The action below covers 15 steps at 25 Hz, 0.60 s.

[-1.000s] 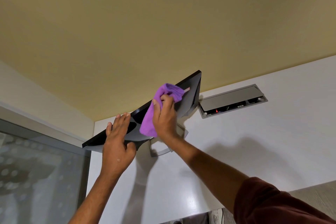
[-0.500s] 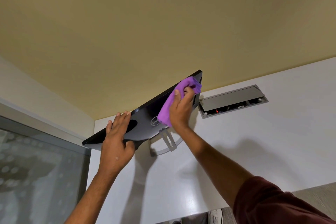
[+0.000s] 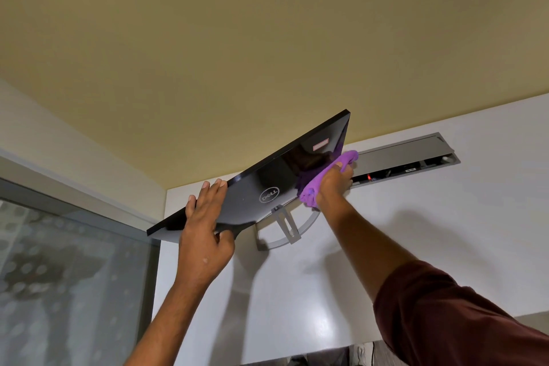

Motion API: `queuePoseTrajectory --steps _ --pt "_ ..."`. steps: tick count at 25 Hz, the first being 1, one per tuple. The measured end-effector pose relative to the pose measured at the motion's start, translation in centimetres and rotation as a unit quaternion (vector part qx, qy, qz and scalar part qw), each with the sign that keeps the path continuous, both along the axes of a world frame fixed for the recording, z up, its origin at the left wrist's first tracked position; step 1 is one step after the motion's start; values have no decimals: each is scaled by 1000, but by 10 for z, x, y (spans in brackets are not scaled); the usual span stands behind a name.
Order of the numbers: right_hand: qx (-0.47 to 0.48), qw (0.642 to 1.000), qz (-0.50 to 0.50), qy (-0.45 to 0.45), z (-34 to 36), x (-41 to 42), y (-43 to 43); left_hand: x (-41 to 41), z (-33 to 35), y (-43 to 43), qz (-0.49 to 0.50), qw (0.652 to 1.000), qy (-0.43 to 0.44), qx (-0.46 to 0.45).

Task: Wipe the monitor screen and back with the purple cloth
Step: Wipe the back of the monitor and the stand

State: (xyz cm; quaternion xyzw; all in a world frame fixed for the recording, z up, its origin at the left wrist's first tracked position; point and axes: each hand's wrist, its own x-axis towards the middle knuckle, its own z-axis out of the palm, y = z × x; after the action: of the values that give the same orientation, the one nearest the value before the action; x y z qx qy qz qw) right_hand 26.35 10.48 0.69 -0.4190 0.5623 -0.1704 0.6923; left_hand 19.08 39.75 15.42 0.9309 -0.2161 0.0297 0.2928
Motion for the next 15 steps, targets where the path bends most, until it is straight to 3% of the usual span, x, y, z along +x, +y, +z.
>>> queuePoseTrajectory --steps 2,6,9,12,15 --pt "105 994 9 -8 -18 -1 2 -1 0 1 -3 1000 0 -7" --pt "137 990 17 -32 -84 16 -7 -1 -1 0 1 1000 0 -12" --pt "163 986 1 -30 -43 5 -10 -2 -2 1 1 1000 -1 -15" --pt "114 989 -6 -94 11 -10 -7 -2 -3 2 1 1000 -2 -13" --pt "109 989 -36 -91 35 -19 1 -1 -3 1 4 1000 -1 -12"
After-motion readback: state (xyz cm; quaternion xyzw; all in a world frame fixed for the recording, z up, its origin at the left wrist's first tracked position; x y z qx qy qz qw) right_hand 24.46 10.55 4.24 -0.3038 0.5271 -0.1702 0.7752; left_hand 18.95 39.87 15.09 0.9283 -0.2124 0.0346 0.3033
